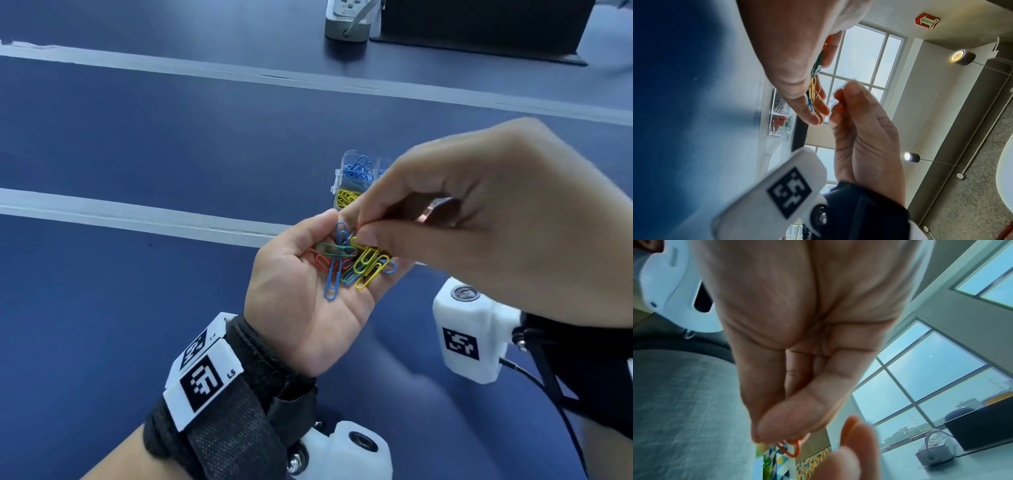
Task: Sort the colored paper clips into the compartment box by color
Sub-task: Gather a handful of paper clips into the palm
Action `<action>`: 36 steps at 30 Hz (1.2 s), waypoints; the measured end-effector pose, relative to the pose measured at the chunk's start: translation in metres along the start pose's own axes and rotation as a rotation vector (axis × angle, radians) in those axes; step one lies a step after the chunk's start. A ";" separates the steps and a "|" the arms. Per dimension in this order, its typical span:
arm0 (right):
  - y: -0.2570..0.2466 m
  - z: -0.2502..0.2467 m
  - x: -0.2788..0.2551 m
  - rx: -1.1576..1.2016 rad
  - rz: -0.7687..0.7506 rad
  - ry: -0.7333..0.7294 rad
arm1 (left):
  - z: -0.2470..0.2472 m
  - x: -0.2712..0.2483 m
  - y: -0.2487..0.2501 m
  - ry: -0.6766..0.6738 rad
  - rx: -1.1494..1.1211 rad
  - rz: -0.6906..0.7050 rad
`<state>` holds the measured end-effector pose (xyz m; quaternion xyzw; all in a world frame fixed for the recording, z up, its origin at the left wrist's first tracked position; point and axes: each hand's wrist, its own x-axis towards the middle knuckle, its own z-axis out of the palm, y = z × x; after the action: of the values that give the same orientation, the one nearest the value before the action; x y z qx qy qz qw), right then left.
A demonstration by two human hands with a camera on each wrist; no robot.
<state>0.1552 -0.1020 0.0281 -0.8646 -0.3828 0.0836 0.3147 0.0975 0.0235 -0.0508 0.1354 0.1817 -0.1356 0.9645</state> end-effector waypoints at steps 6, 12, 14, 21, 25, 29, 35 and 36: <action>0.021 -0.031 -0.002 0.101 0.234 0.279 | 0.003 -0.001 0.004 -0.040 0.023 -0.019; 0.017 -0.022 0.004 -0.215 0.370 0.074 | 0.007 -0.002 0.005 -0.029 0.049 -0.026; 0.014 -0.019 0.007 -0.274 0.405 0.025 | 0.008 -0.002 0.005 -0.019 0.049 -0.026; 0.021 -0.020 0.008 -0.312 0.486 -0.017 | 0.009 -0.003 0.006 -0.009 0.052 -0.039; 0.021 -0.022 0.007 -0.303 0.488 -0.031 | 0.008 -0.003 0.006 -0.001 0.054 -0.040; 0.021 -0.021 0.006 -0.304 0.505 -0.059 | 0.009 -0.003 0.006 0.003 0.062 -0.042; 0.016 -0.014 0.007 -0.348 0.522 -0.200 | 0.007 -0.003 0.006 0.004 0.064 -0.039; 0.015 -0.014 0.007 -0.356 0.522 -0.217 | 0.007 -0.002 0.006 0.002 0.064 -0.040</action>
<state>0.1745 -0.1116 0.0308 -0.9610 -0.1881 0.1846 0.0839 0.0995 0.0275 -0.0424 0.1627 0.1811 -0.1602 0.9566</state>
